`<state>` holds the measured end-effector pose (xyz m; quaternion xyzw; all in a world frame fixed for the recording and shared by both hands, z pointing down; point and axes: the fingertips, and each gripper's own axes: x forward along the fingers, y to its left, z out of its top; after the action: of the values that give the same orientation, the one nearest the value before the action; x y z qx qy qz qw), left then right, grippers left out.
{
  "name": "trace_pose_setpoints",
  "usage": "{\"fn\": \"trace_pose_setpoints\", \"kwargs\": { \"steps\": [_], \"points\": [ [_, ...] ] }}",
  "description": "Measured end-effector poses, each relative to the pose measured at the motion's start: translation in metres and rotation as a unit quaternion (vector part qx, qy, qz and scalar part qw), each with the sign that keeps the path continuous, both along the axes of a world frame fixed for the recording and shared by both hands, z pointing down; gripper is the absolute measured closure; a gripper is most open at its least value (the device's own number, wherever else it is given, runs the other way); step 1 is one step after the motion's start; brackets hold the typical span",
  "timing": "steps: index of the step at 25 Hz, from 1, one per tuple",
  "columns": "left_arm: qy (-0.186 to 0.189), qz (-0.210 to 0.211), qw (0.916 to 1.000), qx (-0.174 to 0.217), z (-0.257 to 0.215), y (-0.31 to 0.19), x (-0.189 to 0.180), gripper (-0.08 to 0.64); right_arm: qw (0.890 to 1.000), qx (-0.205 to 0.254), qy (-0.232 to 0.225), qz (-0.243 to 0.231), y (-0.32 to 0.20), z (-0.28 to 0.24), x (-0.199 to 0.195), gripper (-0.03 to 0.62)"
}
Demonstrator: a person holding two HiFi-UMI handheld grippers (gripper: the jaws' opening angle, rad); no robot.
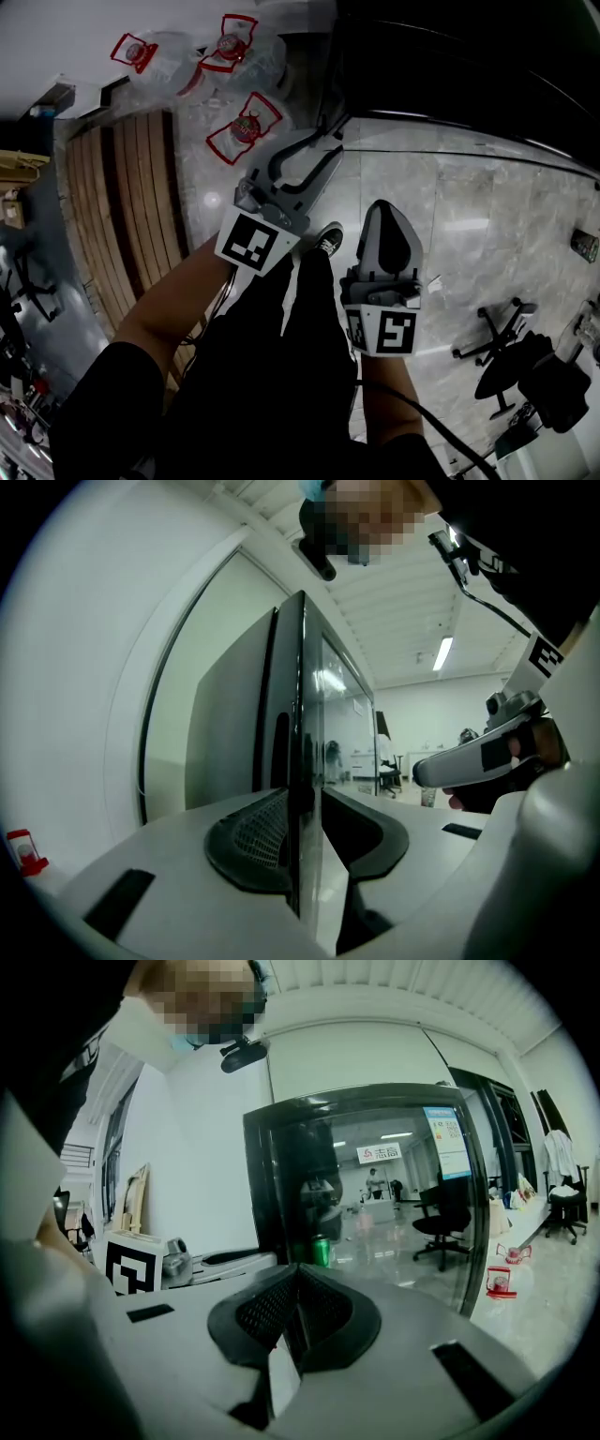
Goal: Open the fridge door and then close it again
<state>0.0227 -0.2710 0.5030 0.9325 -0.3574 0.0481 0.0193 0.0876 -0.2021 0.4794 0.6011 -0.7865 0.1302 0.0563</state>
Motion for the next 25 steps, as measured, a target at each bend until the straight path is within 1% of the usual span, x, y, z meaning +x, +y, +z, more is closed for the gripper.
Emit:
{"fn": "trace_pose_setpoints", "kwargs": {
  "steps": [4,6,9,14,21,25],
  "points": [
    [0.026,-0.010,0.9995,-0.012,0.000,-0.002,0.001,0.456,1.000,-0.003,-0.005,0.007,0.003,0.008,0.004,0.577],
    [0.031,-0.013,0.9993,-0.019,0.000,-0.002,0.000,0.459,1.000,-0.006,-0.005,0.006,0.007,0.010,0.005,0.577],
    [0.032,-0.015,0.9990,-0.028,0.002,-0.002,0.000,0.466,1.000,-0.012,-0.007,0.007,0.013,0.014,0.006,0.577],
    [0.022,-0.002,0.9994,-0.029,0.002,-0.001,0.000,0.477,1.000,-0.020,-0.011,0.017,0.031,0.020,0.008,0.577],
    [0.037,-0.036,0.9979,-0.039,0.000,-0.001,-0.003,0.477,0.999,-0.020,-0.015,0.029,0.044,0.023,0.010,0.577],
    [0.041,-0.043,0.9974,-0.040,-0.004,0.002,-0.001,0.477,0.999,-0.014,-0.016,0.036,0.051,0.019,0.015,0.577]
  ]
}}
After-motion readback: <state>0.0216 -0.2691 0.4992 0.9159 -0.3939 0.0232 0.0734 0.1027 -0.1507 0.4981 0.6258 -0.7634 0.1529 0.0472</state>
